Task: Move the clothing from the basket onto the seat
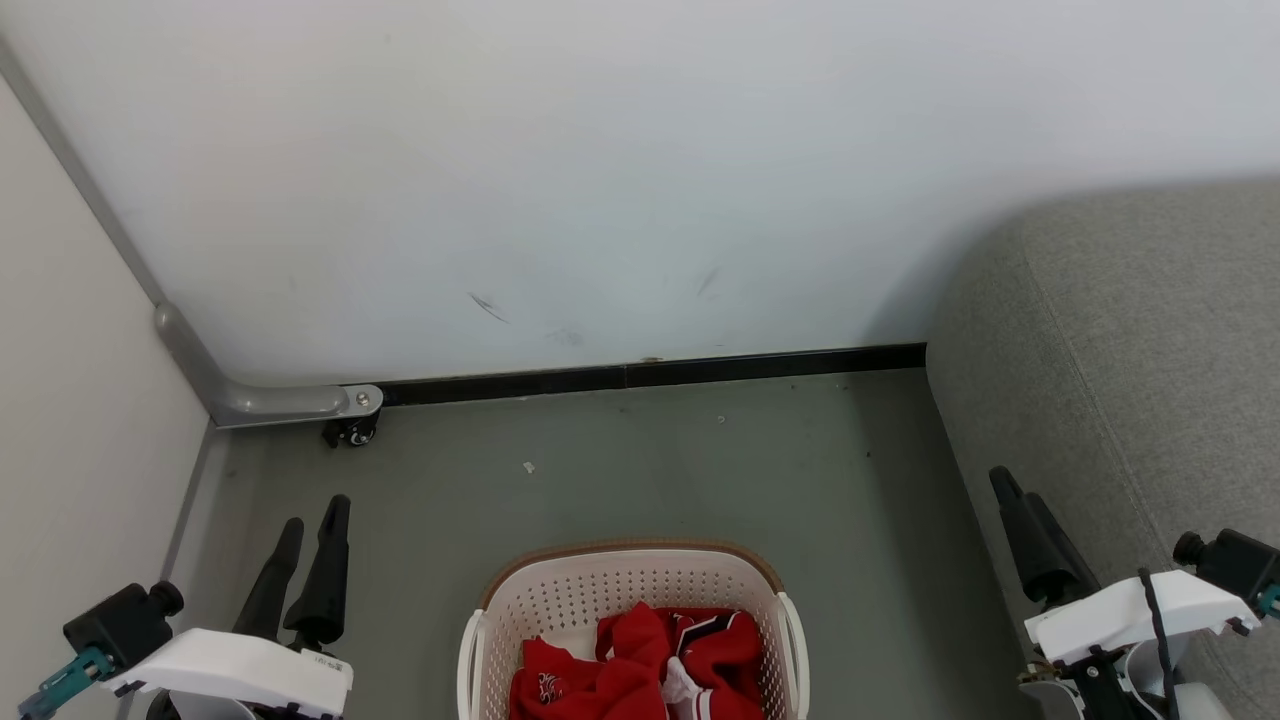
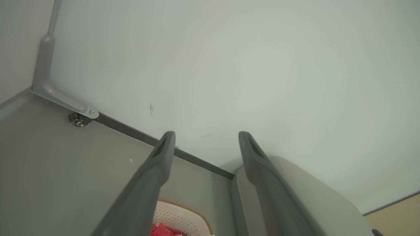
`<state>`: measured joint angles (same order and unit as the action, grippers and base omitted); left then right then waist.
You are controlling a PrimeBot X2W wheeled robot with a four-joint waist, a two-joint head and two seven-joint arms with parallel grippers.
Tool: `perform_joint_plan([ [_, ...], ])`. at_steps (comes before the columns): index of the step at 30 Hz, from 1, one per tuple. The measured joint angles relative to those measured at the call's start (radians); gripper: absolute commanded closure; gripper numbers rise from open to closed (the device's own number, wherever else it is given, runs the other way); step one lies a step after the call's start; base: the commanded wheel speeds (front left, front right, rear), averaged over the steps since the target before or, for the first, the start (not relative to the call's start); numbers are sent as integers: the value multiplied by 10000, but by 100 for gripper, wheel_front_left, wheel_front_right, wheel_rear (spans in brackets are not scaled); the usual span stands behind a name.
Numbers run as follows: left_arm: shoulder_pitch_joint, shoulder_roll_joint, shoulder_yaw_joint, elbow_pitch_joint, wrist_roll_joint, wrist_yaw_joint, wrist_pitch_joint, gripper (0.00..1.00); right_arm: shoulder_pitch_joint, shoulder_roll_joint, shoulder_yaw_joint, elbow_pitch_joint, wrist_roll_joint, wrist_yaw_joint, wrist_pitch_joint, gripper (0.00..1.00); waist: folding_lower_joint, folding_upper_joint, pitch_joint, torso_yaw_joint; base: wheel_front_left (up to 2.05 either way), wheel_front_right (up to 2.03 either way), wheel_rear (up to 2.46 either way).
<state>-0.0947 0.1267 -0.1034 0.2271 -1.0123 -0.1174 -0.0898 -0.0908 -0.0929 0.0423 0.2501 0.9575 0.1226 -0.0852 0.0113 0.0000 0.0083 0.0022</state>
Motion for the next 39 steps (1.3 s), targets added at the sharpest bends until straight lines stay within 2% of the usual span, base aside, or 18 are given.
perform_joint_plan([
  [8, -36, 77, -215, -215, 1712, -10, -274, 0, -7, -58, 261, -40, -1465, 2, -272, 0, -68, 0, 82, 2, 0, 0, 0],
  [14, -220, 109, -360, -297, 2953, -10, -456, 0, -116, -54, 322, -40, -2499, 4, -500, 0, -93, 0, 146, 4, 0, 0, 0],
  [19, -234, 190, -433, -326, 4019, 15, -631, 0, -322, -46, 343, -65, -3335, 4, -673, 0, -100, 0, 162, -10, 0, 0, 0],
  [39, -409, -36, -418, -416, 6822, 94, -1383, 0, -492, -23, 458, -96, -6470, 6, -1409, 0, -107, 0, 127, -103, 0, 0, 0],
])
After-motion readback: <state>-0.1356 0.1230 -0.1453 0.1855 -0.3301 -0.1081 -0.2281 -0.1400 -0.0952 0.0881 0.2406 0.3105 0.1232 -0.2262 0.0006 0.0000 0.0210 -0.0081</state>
